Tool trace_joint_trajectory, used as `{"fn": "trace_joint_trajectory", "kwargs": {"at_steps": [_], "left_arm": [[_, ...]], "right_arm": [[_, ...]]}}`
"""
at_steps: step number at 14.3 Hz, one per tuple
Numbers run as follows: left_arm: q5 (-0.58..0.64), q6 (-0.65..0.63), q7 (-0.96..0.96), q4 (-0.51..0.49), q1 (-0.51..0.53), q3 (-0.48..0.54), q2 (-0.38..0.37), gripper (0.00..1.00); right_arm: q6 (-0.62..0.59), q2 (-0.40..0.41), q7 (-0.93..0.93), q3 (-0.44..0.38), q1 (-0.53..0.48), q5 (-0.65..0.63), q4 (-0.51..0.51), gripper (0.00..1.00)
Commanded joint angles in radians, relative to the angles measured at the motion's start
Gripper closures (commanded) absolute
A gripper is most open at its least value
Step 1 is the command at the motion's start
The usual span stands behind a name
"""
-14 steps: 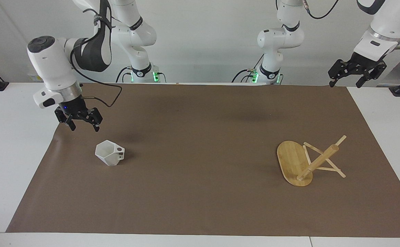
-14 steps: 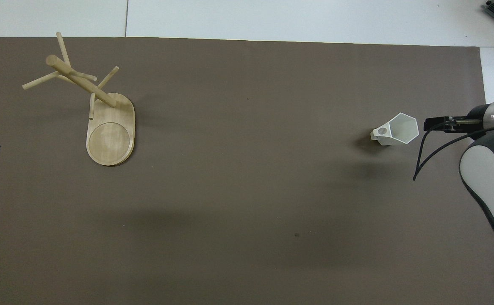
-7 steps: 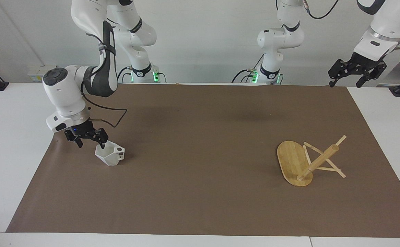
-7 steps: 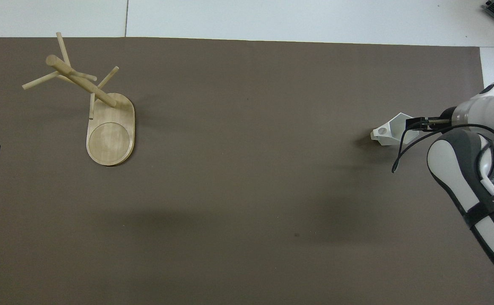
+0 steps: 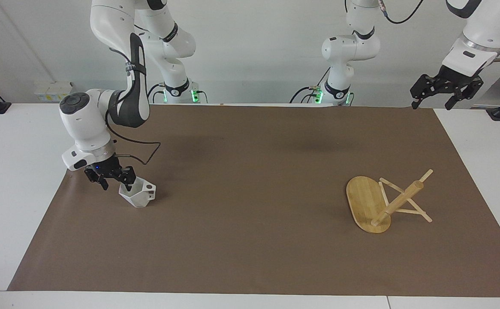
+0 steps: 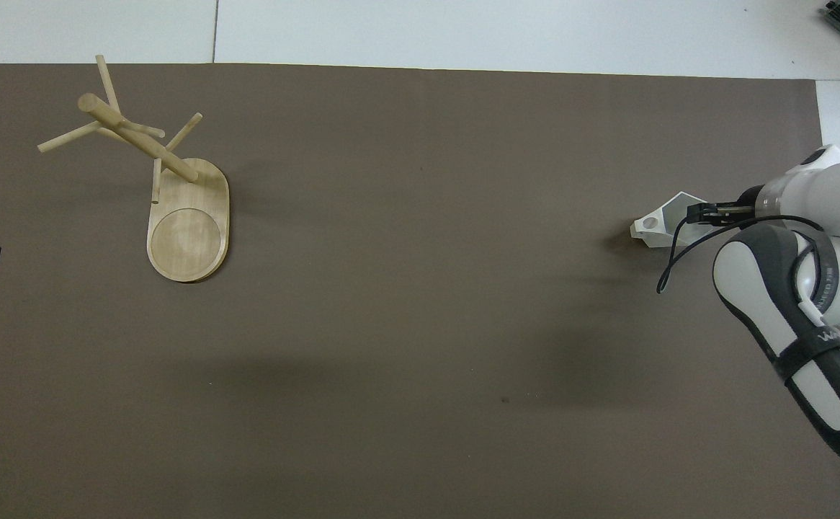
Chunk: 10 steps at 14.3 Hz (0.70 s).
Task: Hang cup on rack
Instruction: 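Reach the right gripper to the white cup and grasp it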
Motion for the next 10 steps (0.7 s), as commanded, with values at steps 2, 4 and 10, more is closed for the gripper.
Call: {"fn": "trace_joint_trajectory", "kwargs": {"at_steps": [2, 4, 10], "left_arm": [[-0.01, -0.013, 0.007, -0.002, 0.006, -0.001, -0.003, 0.0], [-0.01, -0.013, 0.007, -0.002, 0.006, -0.001, -0.003, 0.0], [-0.01, -0.013, 0.007, -0.002, 0.006, -0.001, -0.003, 0.0]], "right_arm": [[0.03, -0.009, -0.019, 0.006, -0.005, 0.009, -0.021, 0.99], [0.031, -0.009, -0.018, 0.007, -0.005, 0.009, -0.017, 1.0], [-0.123, -0.029, -0.004, 0.048, -0.005, 0.05, 0.025, 1.0]]}}
